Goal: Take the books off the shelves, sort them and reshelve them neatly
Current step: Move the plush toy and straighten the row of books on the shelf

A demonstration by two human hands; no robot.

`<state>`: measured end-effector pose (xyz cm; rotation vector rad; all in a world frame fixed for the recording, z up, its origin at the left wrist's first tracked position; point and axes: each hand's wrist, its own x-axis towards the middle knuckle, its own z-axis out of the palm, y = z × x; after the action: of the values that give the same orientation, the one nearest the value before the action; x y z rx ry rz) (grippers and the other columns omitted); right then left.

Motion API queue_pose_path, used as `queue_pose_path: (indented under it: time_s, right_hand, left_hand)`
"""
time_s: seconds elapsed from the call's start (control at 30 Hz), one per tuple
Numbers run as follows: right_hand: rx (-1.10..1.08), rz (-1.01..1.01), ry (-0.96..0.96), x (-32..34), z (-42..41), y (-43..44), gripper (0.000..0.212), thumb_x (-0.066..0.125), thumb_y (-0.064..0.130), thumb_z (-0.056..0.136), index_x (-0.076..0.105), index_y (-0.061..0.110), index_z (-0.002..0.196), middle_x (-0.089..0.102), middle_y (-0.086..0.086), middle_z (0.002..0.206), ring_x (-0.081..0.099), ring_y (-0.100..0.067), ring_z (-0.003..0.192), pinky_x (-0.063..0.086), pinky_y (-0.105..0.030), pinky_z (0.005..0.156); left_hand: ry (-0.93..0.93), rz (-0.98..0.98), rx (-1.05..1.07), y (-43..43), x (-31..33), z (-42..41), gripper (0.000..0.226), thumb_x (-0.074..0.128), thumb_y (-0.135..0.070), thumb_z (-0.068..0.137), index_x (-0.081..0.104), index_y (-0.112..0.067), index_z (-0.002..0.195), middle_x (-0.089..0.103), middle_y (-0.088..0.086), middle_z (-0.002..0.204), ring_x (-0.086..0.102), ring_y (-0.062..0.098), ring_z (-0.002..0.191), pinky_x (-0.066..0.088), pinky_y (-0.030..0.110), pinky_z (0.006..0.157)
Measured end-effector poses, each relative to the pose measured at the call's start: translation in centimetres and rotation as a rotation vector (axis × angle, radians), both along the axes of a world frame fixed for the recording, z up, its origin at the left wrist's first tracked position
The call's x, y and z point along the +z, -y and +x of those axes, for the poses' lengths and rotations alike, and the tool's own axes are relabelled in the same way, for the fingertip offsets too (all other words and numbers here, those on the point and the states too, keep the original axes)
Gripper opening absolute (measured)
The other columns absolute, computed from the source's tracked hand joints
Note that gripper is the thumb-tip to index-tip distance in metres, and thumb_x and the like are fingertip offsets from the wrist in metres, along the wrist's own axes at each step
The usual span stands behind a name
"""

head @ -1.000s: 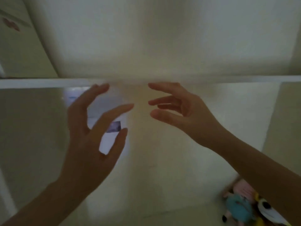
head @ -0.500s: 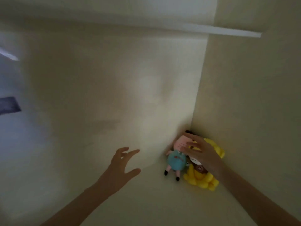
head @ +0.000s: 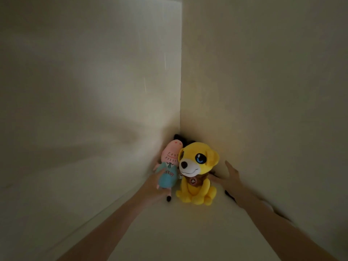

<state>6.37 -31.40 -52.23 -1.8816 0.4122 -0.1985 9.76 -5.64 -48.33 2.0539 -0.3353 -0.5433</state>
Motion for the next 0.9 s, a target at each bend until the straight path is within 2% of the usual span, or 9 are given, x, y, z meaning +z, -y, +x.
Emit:
queue_pose_path:
  time_s: [0.07,0.13,0.27,0.37,0.47,0.6,0.7,0.8,0.9]
  right_hand:
    - [0.035,-0.019,0.016,-2.1,1.0,-0.1,0.080,0.087,0.050,0.055,0.054,0.024,0.124,0.057,0.002,0.123,0.054,-0.017,0.115,0.048,-0.031,0.093]
    - [0.062,-0.020,-0.047,-5.2,1.9,0.3,0.101,0.085,0.062,0.051,0.044,0.024,0.136,0.051,0.006,0.133,0.050,-0.017,0.123,0.046,-0.039,0.099]
    - [0.105,0.096,-0.206,-9.3,3.0,-0.1,0.099,0.083,0.047,0.066,0.028,0.026,0.145,0.039,0.006,0.142,0.042,-0.014,0.126,0.039,-0.043,0.107]
    - [0.036,0.111,-0.225,-11.1,3.8,-0.6,0.095,0.080,0.045,0.071,0.026,0.026,0.147,0.044,0.002,0.141,0.047,-0.022,0.128,0.045,-0.043,0.098]
    - [-0.017,0.178,-0.281,-12.5,4.4,-0.9,0.100,0.076,0.040,0.078,0.009,0.033,0.151,0.039,-0.001,0.146,0.045,-0.030,0.129,0.048,-0.044,0.086]
    - [-0.091,0.265,-0.263,-14.0,5.0,-1.4,0.101,0.079,0.034,0.075,0.010,0.040,0.150,0.037,-0.002,0.146,0.051,-0.035,0.119,0.057,-0.045,0.062]
    - [-0.114,0.297,-0.156,-14.4,5.0,-1.8,0.084,0.076,0.020,0.071,0.034,0.034,0.142,0.051,-0.003,0.135,0.054,-0.030,0.115,0.055,-0.043,0.069]
    - [-0.150,0.399,-0.101,-14.2,3.5,-2.1,0.082,0.068,0.027,0.061,0.042,0.025,0.140,0.055,-0.005,0.129,0.055,-0.024,0.109,0.049,-0.035,0.075]
    - [-0.150,0.514,-0.072,-14.7,1.6,-2.2,0.068,0.076,0.017,0.078,0.046,0.023,0.138,0.058,-0.004,0.127,0.058,-0.022,0.106,0.052,-0.029,0.071]
  left_hand:
    - [-0.078,-0.048,0.017,1.1,-2.0,1.0,0.095,0.077,-0.024,0.061,0.026,-0.022,0.142,0.044,-0.001,0.133,0.048,0.016,0.119,0.044,0.005,0.075]
    - [-0.169,-0.090,0.082,1.7,-4.4,1.7,0.113,0.075,-0.035,0.044,0.025,-0.021,0.144,0.043,0.007,0.138,0.047,0.024,0.124,0.046,0.022,0.089]
    - [-0.221,-0.017,0.096,2.4,-8.7,2.9,0.107,0.077,-0.028,0.057,0.021,-0.016,0.148,0.029,0.015,0.149,0.035,0.026,0.134,0.036,0.041,0.108]
    - [-0.208,-0.026,0.115,3.2,-10.2,3.4,0.081,0.069,-0.008,0.080,0.022,-0.012,0.147,0.027,0.015,0.149,0.028,0.028,0.138,0.030,0.040,0.111]
    - [-0.204,-0.058,0.085,4.1,-11.0,3.8,0.086,0.071,-0.009,0.077,0.020,-0.011,0.147,0.026,0.014,0.151,0.025,0.027,0.140,0.029,0.041,0.112]
    - [-0.188,-0.084,0.031,5.0,-12.9,4.3,0.116,0.085,-0.048,0.037,0.029,-0.035,0.137,0.037,-0.009,0.134,0.040,0.008,0.128,0.037,0.031,0.105]
    - [-0.239,-0.078,-0.010,4.9,-15.3,4.6,0.091,0.078,-0.056,0.038,0.034,-0.070,0.117,0.041,-0.015,0.129,0.043,-0.008,0.119,0.041,0.022,0.099]
    - [-0.212,-0.038,-0.013,4.6,-14.5,4.1,0.095,0.067,-0.060,0.046,0.025,-0.042,0.129,0.041,-0.004,0.139,0.039,0.018,0.132,0.041,0.029,0.102]
    - [-0.253,-0.085,0.012,4.5,-11.9,3.2,0.076,0.068,-0.041,0.081,0.018,-0.035,0.137,0.039,-0.009,0.129,0.040,0.006,0.116,0.046,0.006,0.071]
